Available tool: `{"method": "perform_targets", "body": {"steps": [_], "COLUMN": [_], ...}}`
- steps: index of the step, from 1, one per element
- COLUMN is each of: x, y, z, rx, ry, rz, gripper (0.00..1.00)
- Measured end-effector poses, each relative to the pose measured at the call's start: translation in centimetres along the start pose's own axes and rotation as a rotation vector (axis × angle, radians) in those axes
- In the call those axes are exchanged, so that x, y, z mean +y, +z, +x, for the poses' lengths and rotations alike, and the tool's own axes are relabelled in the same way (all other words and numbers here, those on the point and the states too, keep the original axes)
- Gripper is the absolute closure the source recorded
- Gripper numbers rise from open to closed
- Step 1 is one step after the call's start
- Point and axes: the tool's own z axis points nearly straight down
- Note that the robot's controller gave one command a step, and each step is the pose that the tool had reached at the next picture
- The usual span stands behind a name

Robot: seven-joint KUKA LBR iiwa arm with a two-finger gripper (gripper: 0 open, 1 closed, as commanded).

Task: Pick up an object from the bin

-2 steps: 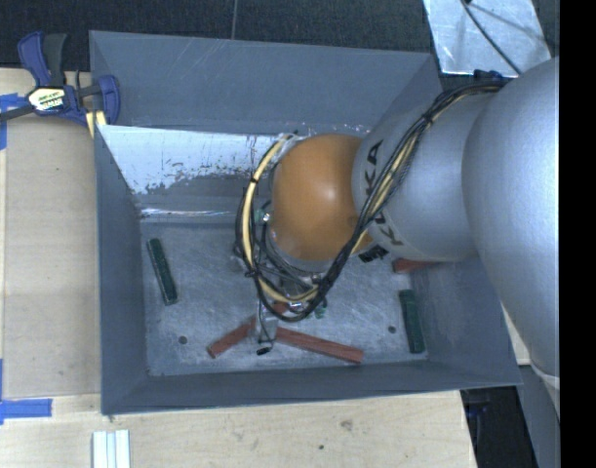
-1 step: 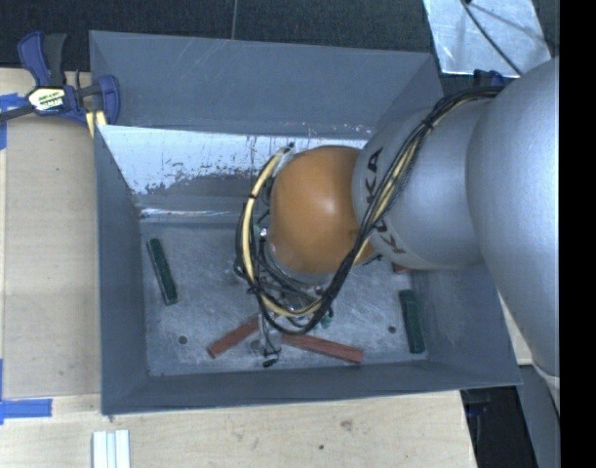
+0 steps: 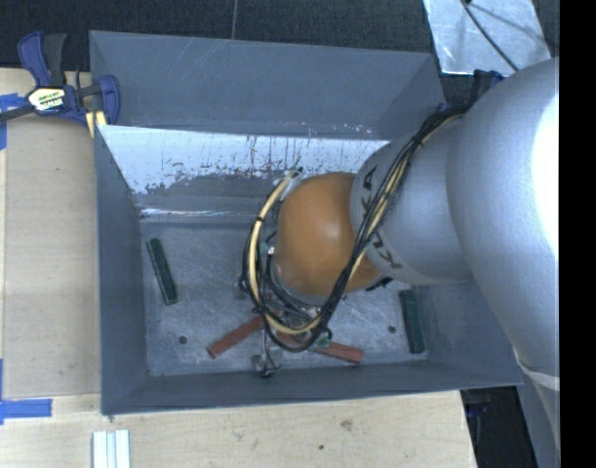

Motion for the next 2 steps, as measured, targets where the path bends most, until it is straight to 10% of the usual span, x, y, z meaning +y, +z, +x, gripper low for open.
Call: {"method": "perform_targets", "body": {"steps": [1, 2], "x": [-0.02, -0.02], "y": [0.0, -0.08], "z": [-0.04, -0.12], "rx": [-0.001, -0.003], "ry": [0.001, 0.001], "rz": [0.0, -0.001], "gripper": [0.0, 1.0]}}
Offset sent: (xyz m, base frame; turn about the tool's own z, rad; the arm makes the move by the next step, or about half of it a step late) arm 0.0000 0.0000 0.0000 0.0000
